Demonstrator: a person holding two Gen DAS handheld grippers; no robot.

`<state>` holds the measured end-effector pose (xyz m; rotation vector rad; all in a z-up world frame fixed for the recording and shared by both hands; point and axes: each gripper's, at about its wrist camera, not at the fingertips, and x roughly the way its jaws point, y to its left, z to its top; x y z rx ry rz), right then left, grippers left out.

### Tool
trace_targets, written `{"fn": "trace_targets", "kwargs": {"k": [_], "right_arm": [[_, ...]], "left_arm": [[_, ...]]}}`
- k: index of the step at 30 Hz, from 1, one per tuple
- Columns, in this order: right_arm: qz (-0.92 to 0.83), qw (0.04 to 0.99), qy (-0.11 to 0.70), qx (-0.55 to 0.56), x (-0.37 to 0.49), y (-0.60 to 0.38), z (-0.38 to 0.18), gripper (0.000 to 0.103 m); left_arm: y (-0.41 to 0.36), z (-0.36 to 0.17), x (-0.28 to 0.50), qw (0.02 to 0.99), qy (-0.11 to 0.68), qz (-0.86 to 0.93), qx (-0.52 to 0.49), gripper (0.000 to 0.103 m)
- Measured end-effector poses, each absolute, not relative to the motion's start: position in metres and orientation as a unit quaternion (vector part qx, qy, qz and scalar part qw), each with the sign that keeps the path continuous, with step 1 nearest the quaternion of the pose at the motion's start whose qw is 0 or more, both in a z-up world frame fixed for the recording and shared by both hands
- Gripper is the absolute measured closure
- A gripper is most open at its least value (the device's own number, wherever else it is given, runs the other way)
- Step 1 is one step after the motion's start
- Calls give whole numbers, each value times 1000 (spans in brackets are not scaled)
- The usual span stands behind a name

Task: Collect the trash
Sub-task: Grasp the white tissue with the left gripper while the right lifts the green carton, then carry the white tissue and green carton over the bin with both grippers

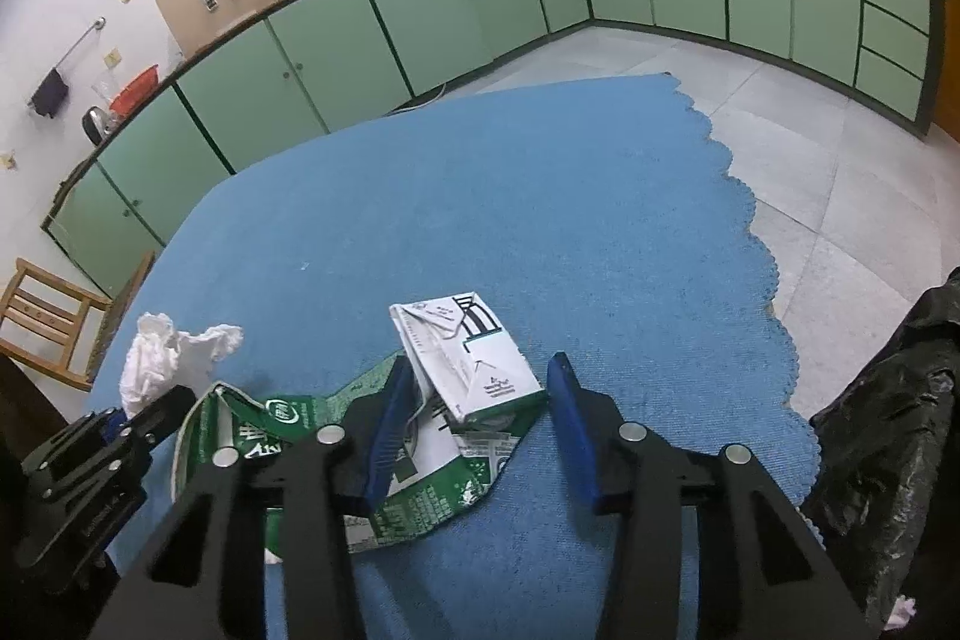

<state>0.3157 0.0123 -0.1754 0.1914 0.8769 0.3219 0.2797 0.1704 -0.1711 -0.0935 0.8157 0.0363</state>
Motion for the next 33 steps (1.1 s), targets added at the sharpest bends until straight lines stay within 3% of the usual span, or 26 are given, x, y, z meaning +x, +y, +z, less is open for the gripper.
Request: {"fn": "trace_targets", "kwargs": {"k": [33], "right_arm": [[128,936,321,59,228,-34,-89,64]], "left_arm": [[132,-99,237,940,340,-2,-19,83]]}}
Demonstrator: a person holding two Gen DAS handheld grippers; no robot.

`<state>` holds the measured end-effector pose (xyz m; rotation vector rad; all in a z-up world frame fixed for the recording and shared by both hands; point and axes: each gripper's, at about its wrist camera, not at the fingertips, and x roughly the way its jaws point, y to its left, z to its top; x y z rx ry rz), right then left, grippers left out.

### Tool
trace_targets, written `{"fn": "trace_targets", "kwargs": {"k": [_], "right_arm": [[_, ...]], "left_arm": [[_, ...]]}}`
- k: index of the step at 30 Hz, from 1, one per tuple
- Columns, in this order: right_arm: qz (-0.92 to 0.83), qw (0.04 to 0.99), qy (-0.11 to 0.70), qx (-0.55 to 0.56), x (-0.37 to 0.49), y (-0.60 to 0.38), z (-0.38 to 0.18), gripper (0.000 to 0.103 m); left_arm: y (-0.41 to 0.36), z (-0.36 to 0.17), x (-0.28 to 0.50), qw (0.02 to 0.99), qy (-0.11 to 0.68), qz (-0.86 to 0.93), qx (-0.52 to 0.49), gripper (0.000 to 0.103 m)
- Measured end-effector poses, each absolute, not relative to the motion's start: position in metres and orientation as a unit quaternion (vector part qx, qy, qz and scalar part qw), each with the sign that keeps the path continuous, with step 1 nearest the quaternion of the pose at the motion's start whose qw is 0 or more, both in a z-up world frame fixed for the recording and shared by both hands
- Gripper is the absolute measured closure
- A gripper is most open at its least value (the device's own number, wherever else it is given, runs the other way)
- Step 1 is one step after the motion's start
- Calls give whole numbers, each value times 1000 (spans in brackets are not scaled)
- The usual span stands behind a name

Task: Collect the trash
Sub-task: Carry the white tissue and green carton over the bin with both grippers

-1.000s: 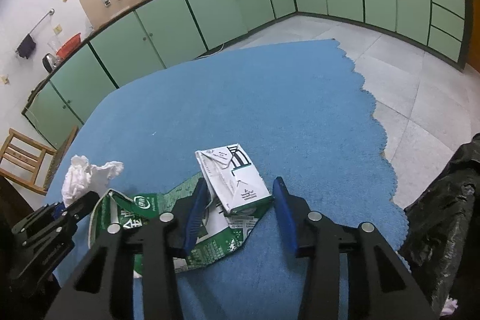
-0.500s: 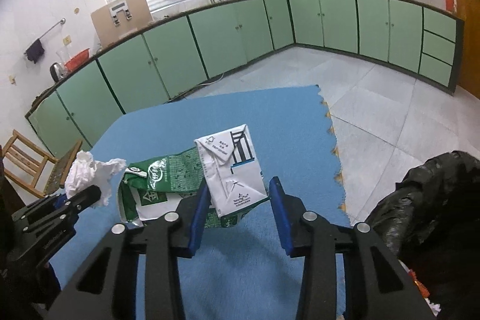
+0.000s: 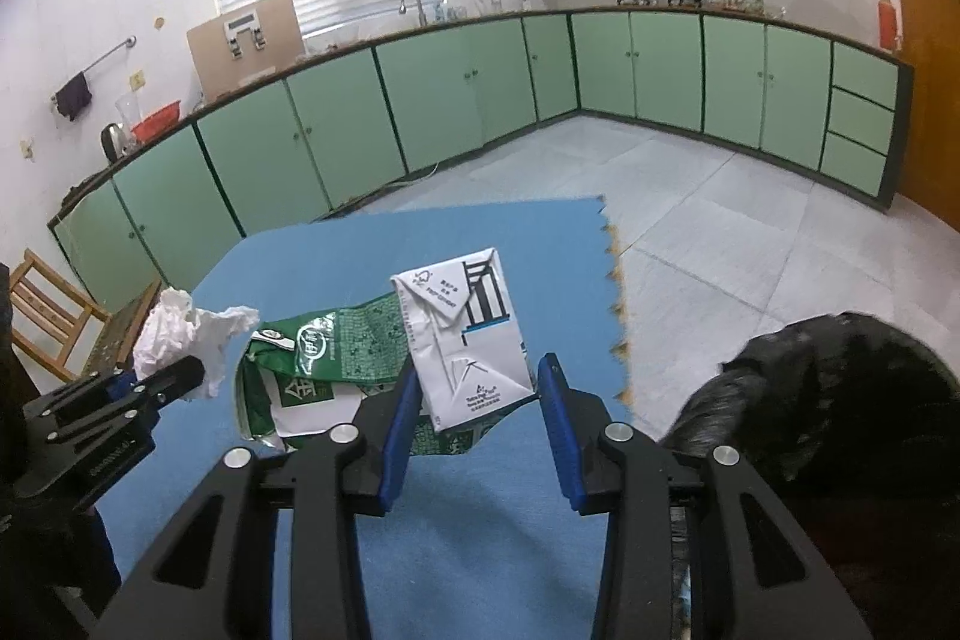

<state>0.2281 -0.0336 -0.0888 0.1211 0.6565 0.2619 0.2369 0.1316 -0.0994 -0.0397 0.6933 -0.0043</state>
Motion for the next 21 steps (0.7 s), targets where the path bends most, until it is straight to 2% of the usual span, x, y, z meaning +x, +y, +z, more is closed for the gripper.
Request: {"fn": "trace_targets", "kwargs": {"k": [13,21], "right_arm": [[84,961,255,65,174,-104,-32,64],[33,969,235,67,143,-159,-17,64]], "left_arm": [[59,-51,211,958,281,-56,-8,83],[-2,-40,197,959,262,-106,-3,83]]}}
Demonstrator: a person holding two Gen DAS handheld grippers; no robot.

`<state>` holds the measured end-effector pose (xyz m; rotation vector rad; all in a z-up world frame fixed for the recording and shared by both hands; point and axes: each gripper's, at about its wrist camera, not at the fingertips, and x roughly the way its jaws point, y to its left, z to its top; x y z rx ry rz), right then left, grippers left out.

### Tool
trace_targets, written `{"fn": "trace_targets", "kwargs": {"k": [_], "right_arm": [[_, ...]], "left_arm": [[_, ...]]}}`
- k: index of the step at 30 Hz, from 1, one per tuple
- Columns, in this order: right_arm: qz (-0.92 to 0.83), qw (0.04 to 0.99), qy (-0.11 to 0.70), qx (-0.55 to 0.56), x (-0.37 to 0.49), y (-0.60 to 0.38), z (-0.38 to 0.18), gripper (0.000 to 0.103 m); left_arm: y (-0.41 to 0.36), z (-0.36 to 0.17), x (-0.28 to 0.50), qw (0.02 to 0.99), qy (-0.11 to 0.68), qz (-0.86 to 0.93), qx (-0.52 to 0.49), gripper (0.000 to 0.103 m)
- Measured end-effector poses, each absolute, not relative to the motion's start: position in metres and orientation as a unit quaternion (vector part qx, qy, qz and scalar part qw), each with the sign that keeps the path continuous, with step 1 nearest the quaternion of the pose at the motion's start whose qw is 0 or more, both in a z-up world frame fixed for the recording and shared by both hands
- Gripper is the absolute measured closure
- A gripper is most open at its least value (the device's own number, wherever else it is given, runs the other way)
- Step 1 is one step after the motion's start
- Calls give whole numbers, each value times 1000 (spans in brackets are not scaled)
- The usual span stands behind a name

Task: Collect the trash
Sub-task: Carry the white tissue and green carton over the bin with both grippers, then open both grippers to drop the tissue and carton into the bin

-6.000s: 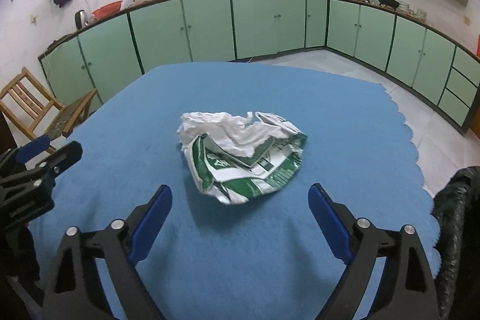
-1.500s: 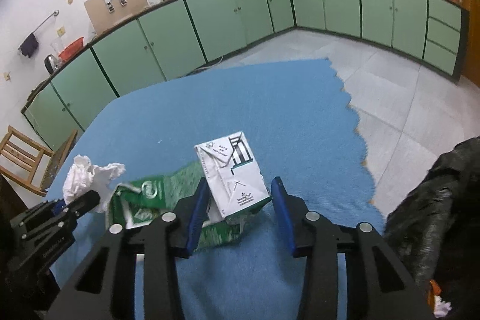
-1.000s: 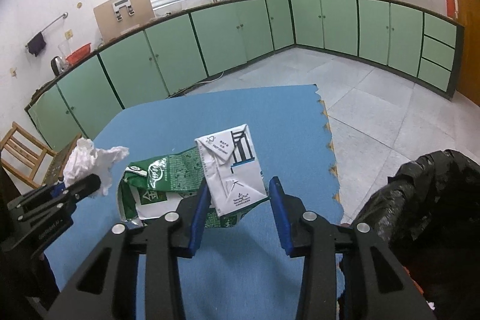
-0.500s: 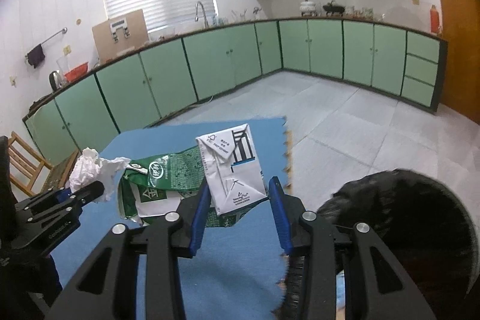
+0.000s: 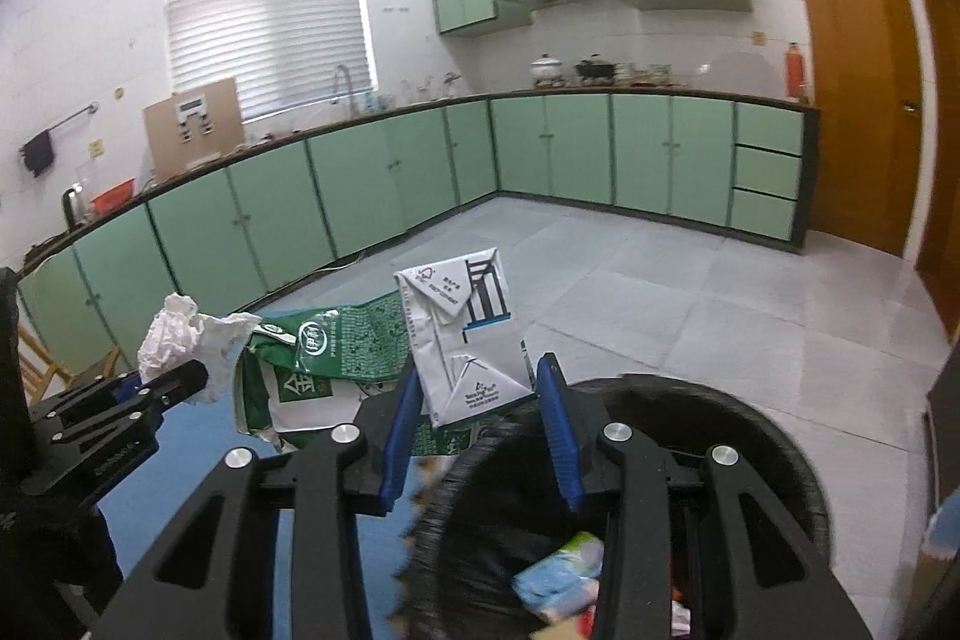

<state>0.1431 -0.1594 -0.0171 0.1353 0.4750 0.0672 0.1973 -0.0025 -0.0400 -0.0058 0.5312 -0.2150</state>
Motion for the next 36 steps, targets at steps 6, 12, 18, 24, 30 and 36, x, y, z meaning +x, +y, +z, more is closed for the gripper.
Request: {"fn": "trace_targets", "kwargs": {"k": [6,12,18,24,30,36], "right_arm": [[-12,969,236,74,124,-201,-22,65],[-52,964,247,83,109,-233,-36,65],[-85,955,270,93,98,-263,-63,65],[-107,945,294,96,96,-282,-91,65],[-116,935,316,111,101,-298,-117,65],[-111,927,339,116,113,-306,-133,64]], "left_arm": [[-48,-45,189,954,261,-149,0,83],[-90,-62,187,944,270,-189,2,83],[-123,-91,188,930,291,-224,3,83],[-146,-117,189,922,301,-242,18,83],[-164,-135,205,917,315,-246,26,83],[-177,-150,220,906,337,-253,30,73]]}}
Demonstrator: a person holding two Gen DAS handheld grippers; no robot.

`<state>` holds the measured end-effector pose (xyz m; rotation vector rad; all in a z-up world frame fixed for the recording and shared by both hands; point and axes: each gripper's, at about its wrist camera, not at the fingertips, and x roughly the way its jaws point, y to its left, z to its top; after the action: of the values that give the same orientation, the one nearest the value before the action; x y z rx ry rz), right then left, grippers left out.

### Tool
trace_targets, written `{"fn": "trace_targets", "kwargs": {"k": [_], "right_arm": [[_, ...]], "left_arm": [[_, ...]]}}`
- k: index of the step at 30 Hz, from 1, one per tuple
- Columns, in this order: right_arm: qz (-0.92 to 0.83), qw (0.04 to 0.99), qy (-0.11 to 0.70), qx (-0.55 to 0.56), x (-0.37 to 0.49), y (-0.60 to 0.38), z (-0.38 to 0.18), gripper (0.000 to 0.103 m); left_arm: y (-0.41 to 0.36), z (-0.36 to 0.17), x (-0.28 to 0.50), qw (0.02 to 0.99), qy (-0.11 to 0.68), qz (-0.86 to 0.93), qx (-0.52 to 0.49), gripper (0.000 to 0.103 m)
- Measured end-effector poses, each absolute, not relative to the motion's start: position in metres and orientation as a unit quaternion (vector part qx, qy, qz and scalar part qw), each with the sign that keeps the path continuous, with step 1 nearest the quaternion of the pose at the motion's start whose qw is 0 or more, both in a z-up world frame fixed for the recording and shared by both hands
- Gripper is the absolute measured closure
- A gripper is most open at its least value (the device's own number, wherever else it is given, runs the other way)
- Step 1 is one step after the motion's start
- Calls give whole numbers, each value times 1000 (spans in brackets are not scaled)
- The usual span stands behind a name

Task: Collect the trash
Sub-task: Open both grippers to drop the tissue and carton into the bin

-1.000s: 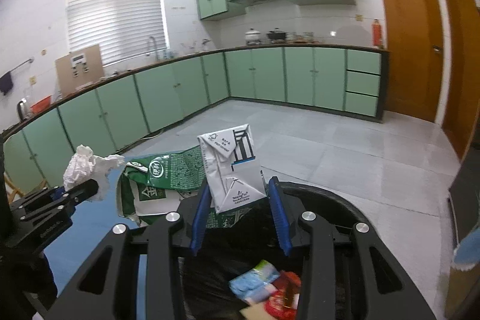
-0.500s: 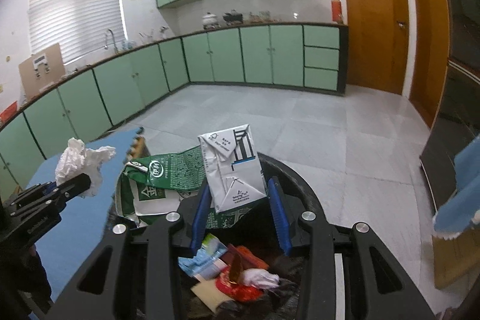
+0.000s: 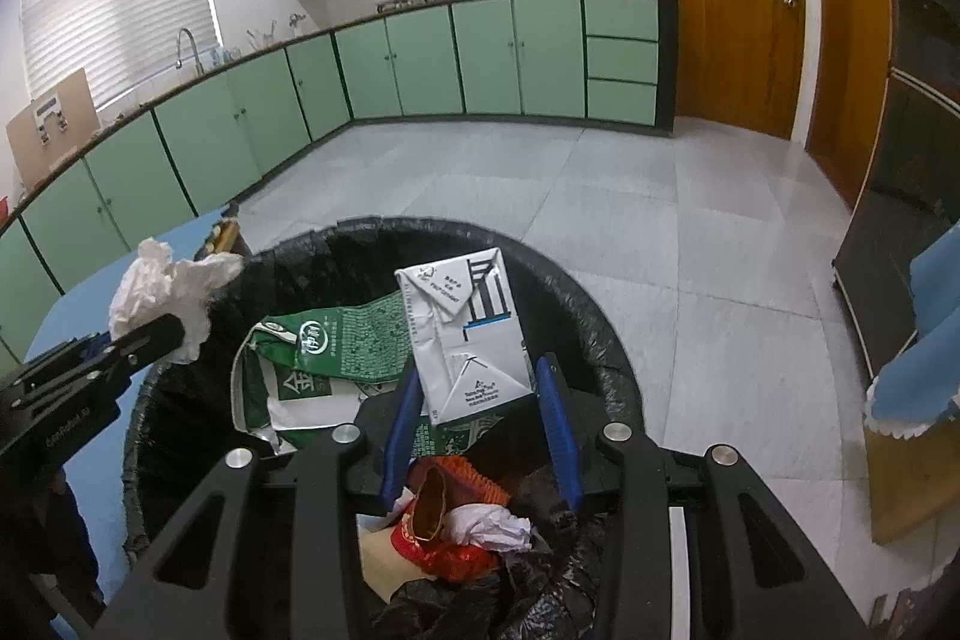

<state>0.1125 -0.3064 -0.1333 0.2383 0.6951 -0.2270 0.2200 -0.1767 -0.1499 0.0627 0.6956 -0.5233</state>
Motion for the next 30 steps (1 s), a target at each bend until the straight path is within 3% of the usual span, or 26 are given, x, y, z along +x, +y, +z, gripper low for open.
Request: {"fn": "trace_targets", "kwargs": {"k": [1,2,4,7,8,11,13,17,30], "right_arm": [[-110,926,343,116,113,-306,-135,64],[-110,924,348,116,115,-306,-138,62],[-110,923,350,116,117,-305,-139,58],[-114,923,347,118,117,-309,-140,44],[-117,923,347,117,117,-309,-139,34],[-126,924,344,113,112,-307,-136,16],[-125,925,340,118,109,-306,-132,11],[-114,928,328,133,102,-303,-120,11],[-65,953,276,102,63,-245,-54,7]], "left_arm": [[-178,-149,225,905,340,-253,29,68],[-178,-150,226,903,343,-256,28,56],[-177,-151,226,904,342,-257,25,47],[-173,-149,225,905,339,-256,26,35],[-171,-149,225,906,338,-255,26,32],[-163,-145,223,908,335,-252,23,24],[-157,-140,221,910,331,-250,21,20],[-140,-126,211,917,319,-240,13,14],[-84,-76,162,939,289,-186,5,11]]}}
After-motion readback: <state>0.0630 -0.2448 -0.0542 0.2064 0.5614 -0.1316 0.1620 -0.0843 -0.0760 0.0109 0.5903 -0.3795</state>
